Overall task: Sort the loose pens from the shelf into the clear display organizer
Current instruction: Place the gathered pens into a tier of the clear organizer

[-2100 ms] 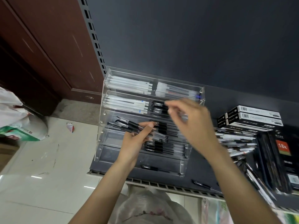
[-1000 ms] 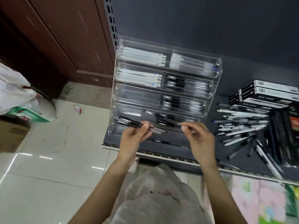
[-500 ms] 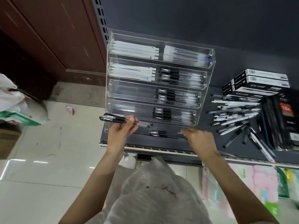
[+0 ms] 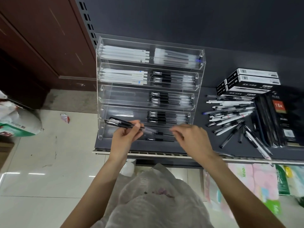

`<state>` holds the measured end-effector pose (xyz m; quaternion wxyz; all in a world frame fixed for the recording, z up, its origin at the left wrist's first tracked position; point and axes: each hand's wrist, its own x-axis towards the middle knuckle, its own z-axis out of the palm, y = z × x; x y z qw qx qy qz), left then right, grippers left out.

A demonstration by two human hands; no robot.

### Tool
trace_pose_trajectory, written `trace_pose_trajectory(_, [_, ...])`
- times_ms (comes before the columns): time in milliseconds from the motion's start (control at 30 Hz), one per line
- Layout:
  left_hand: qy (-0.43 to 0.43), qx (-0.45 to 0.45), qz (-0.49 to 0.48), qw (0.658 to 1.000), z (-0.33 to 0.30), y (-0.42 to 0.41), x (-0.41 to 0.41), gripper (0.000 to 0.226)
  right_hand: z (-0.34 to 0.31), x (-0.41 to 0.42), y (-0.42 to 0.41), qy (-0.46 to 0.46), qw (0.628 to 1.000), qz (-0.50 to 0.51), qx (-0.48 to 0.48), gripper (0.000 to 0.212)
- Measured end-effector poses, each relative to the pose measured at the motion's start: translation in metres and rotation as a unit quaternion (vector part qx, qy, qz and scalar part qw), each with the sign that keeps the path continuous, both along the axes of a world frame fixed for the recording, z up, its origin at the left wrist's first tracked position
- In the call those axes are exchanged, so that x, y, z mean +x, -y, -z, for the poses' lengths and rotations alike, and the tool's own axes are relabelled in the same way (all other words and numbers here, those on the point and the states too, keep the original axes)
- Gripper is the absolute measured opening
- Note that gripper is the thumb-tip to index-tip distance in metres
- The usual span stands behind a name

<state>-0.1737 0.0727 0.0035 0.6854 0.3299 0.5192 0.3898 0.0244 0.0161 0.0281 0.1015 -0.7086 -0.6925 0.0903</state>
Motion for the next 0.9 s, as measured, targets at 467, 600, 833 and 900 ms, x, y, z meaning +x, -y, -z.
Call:
trace_pose_trajectory(467, [-0.028,0.058,0.057,0.996,-0.010,0.008,0.012,0.016,0.003,0.005,0.006,-0.186,0.981,0.050,0.029,0.023])
trace_pose_trajectory(600, [-0.048,0.074,-0.025,0.996,-0.013,0.001,-0.012,0.009,0.019,0.032,0.025,-0.019,0.998,0.034,0.047,0.022])
trace_pose_trajectory(833, [-0.029,0.061,-0.102,0.992,-0.015,0.002,-0.029,0.009,0.046,0.001,0.002,0.179,0.971,-0.076,-0.140,0.044])
trace_pose_trajectory(900, [-0.022,0.063,-0.104,0.992,-0.015,0.006,-0.031,0.009,0.047,0.002,-0.001,0.201,0.966,-0.063,-0.147,0.039])
